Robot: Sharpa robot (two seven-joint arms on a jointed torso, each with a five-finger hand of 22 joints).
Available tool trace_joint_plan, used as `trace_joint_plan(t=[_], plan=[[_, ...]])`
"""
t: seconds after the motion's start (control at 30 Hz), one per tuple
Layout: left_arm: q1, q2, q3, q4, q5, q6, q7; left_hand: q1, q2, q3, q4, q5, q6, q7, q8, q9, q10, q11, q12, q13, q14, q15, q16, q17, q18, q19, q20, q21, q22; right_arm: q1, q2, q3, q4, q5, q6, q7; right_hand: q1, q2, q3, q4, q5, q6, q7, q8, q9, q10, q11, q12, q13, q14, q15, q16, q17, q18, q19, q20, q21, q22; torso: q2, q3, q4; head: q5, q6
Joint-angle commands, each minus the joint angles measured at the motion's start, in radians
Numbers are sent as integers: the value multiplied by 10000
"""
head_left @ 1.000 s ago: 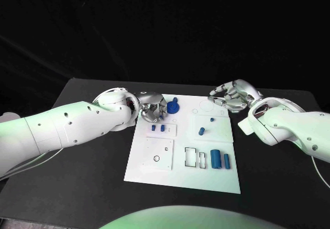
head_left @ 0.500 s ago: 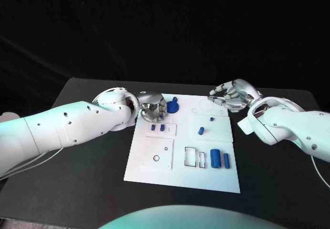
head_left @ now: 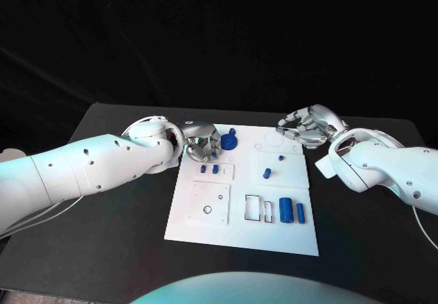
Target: Assemble the parts on the task board
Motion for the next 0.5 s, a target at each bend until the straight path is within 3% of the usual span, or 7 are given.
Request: trace_joint_plan(t=[0.03, 0.5], plan=[[-31, 12, -27, 9, 31, 270, 120, -147, -31, -7, 53, -28, -20, 25, -73, 23, -89, 10, -118, -55, -41, 66, -39, -41, 32, -82, 21, -67, -51, -8, 9, 1, -7, -28, -30, 72, 0, 48, 10, 63, 30, -72, -7, 58, -17, -74, 3, -58, 787, 703, -5, -32, 1184, 203, -75, -12, -50, -8, -3, 3, 5, -1, -5], [-31, 0, -26, 22, 25, 95, 140, -279, -170, 24, 126, -11, -106, 91, -195, 76, -317, 116, -520, -227, -87, 156, -30, -144, 45, -109, 97, -180, -188, -20, 8, 1, -15, -28, -38, 75, 3, 47, 8, 62, 30, -76, -7, 62, -18, -87, 3, -73, 771, 701, -5, -37, 1175, 206, -83, -13, -66, -20, 4, 2, 3, 7, -14]])
